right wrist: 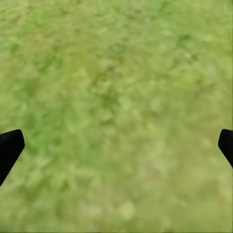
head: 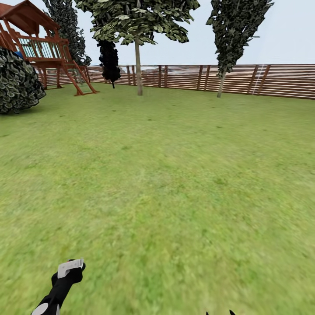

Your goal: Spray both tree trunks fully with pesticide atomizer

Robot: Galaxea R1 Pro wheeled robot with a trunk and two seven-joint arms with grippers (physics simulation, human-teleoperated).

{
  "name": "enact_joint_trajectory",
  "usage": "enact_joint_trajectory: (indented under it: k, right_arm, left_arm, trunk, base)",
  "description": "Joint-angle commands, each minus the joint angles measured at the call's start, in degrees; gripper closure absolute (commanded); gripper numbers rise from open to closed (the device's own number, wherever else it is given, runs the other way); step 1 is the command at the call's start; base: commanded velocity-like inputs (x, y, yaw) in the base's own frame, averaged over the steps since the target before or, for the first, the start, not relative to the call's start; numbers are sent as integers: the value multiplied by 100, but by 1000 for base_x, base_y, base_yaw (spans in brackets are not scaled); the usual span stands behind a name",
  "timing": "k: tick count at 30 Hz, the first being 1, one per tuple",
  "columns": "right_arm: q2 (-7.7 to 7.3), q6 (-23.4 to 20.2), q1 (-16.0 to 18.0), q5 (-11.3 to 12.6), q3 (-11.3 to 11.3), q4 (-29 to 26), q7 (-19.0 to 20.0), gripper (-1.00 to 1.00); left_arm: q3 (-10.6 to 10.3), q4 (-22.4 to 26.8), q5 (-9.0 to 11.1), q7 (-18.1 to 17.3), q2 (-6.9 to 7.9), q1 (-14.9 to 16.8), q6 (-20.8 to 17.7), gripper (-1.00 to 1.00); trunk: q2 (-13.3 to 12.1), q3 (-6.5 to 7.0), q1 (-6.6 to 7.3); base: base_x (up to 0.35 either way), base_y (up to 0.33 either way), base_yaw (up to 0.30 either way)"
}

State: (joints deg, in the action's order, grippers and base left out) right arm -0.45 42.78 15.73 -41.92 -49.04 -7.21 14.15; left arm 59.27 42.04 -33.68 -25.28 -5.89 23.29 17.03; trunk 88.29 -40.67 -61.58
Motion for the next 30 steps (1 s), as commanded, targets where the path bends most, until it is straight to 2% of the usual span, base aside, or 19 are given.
enact_joint_trajectory:
  k: [1,30]
  right_arm:
    - [1,1,0,0,0,0,0,-100]
    - [1,2,0,0,0,0,0,-100]
  left_arm:
    - [0,0,2,5,0,0,1,100]
    - [-11,-3,2,15,-8,0,11,100]
  trunk:
    - [0,0,0]
    - [0,0,0]
  base:
    - [282,203,0]
    - [281,204,0]
